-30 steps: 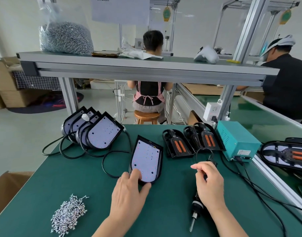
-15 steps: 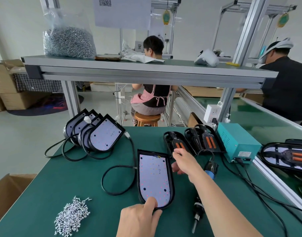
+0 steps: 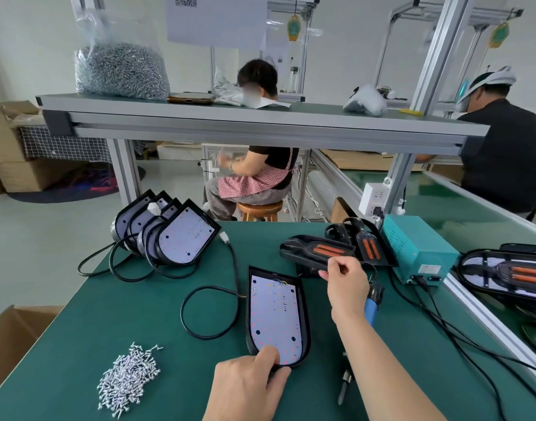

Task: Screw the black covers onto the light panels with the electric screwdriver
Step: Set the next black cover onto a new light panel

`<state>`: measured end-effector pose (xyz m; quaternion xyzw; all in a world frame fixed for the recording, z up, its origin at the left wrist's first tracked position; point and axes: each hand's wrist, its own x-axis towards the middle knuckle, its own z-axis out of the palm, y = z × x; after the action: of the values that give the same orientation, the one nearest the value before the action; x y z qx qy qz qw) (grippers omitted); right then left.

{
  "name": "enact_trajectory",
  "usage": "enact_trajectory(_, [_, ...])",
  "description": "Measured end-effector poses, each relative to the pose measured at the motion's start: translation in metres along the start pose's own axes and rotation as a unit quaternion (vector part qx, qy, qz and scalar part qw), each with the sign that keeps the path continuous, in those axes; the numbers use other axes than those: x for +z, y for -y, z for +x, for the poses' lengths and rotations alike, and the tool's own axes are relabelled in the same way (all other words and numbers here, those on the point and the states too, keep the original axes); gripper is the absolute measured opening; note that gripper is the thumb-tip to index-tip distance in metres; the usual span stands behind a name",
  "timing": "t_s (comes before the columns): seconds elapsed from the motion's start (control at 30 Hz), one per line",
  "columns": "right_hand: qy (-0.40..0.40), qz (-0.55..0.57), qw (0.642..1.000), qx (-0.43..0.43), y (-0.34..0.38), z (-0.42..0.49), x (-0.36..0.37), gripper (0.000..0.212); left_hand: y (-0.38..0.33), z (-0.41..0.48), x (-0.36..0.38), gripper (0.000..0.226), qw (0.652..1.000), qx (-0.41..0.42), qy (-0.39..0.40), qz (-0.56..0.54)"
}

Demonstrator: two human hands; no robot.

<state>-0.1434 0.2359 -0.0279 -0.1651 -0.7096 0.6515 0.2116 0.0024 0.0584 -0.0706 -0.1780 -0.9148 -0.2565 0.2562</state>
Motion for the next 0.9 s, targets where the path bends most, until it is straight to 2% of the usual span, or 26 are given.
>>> enact_trajectory(0.17, [-0.003, 0.108, 0.994, -0.009, 0.016, -0.006, -0.022, 0.028, -0.004, -0.001, -0.003, 0.022, 1.000, -0.025, 0.008, -0.013])
enact_trajectory(0.3, [0.097, 0.187, 0.978, -0.005, 0.033, -0.002, -0.037, 0.024, -0.006, -0.015, -0.003, 0.027, 0.992, -0.094, -0.006, -0.083])
enact_trajectory(0.4, [0.193, 0.130, 0.972, 0.011, 0.034, -0.006, -0.041, 0.027, -0.007, -0.025, -0.006, 0.037, 0.987, -0.119, -0.013, -0.103])
enact_trajectory(0.5, [0.246, 0.012, 0.969, 0.005, 0.025, -0.015, -0.034, 0.029, -0.010, -0.030, -0.013, 0.027, 0.987, -0.109, -0.039, -0.116])
enact_trajectory(0.63, [0.257, -0.036, 0.966, 0.011, 0.012, -0.024, -0.020, 0.029, -0.015, -0.023, -0.022, 0.013, 0.979, -0.116, -0.118, -0.120])
enact_trajectory(0.73, [0.279, -0.056, 0.959, 0.010, 0.009, -0.031, -0.011, 0.030, -0.008, -0.009, -0.028, 0.025, 0.962, -0.201, -0.159, -0.097])
enact_trajectory(0.8, [0.275, -0.057, 0.959, 0.029, 0.008, -0.033, -0.007, 0.031, 0.002, -0.001, -0.028, 0.035, 0.951, -0.251, -0.152, -0.095])
enact_trajectory(0.9, [0.250, -0.073, 0.965, 0.040, 0.007, -0.039, 0.000, 0.030, 0.011, 0.008, -0.030, 0.027, 0.948, -0.287, -0.094, -0.099])
